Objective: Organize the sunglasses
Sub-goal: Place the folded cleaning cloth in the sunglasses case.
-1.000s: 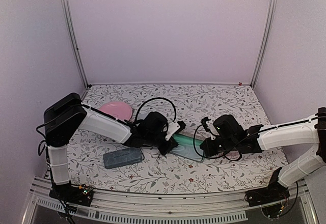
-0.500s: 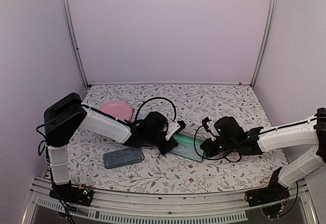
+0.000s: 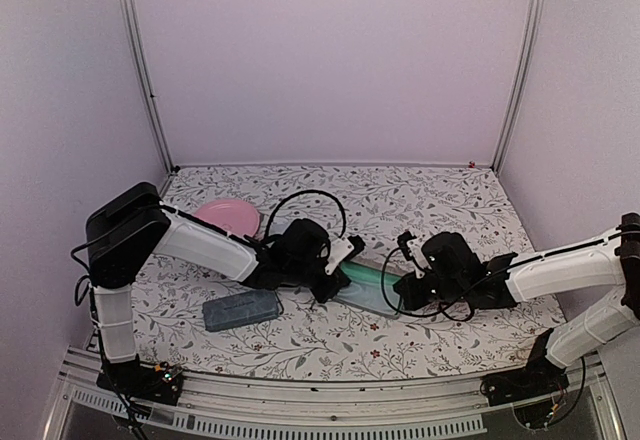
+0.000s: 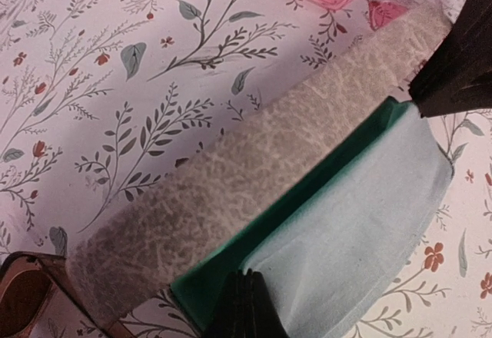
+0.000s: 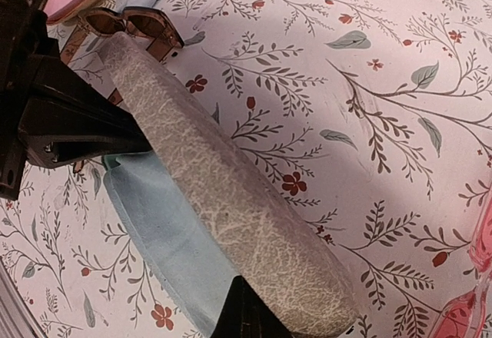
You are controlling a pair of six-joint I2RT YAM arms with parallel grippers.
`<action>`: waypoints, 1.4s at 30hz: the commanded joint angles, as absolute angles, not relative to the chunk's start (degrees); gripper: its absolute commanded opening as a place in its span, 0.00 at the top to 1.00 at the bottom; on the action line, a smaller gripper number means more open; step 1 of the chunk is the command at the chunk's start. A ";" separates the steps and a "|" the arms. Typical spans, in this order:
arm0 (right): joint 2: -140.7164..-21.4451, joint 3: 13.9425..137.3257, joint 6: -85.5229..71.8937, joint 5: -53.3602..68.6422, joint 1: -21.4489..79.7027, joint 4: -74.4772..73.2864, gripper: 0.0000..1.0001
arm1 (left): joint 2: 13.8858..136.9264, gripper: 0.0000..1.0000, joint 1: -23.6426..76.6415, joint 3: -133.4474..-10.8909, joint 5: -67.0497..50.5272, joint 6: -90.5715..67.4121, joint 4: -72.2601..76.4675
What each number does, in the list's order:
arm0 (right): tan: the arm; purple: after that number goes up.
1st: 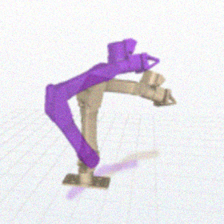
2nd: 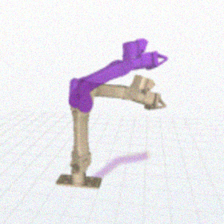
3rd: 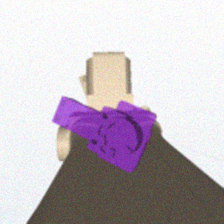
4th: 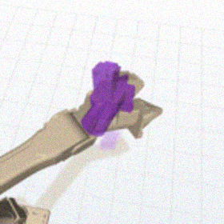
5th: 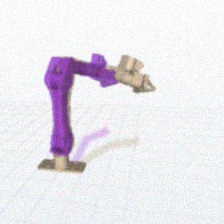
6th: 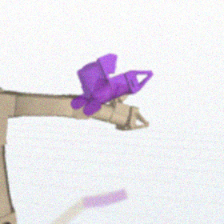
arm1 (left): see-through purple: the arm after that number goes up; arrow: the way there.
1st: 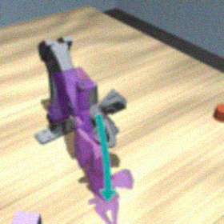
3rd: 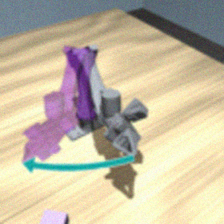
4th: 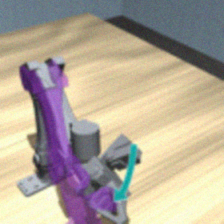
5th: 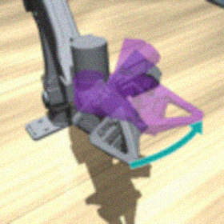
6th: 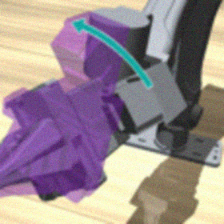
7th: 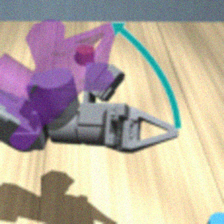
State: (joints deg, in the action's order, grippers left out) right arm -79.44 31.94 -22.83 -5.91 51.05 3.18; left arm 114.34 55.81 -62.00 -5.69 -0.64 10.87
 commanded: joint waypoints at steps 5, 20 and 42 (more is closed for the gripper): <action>-78.04 30.03 -21.98 -8.63 52.57 6.14 1.00 | 114.00 1.00 55.02 -61.67 -5.82 -0.70 13.34; -79.02 29.68 -22.43 -12.02 54.70 6.87 0.99 | 114.30 1.00 55.11 -60.82 -5.80 -1.07 14.25; -80.95 29.55 -23.37 -13.61 56.15 6.70 0.96 | 115.11 1.00 55.45 -60.86 -5.49 -0.66 15.20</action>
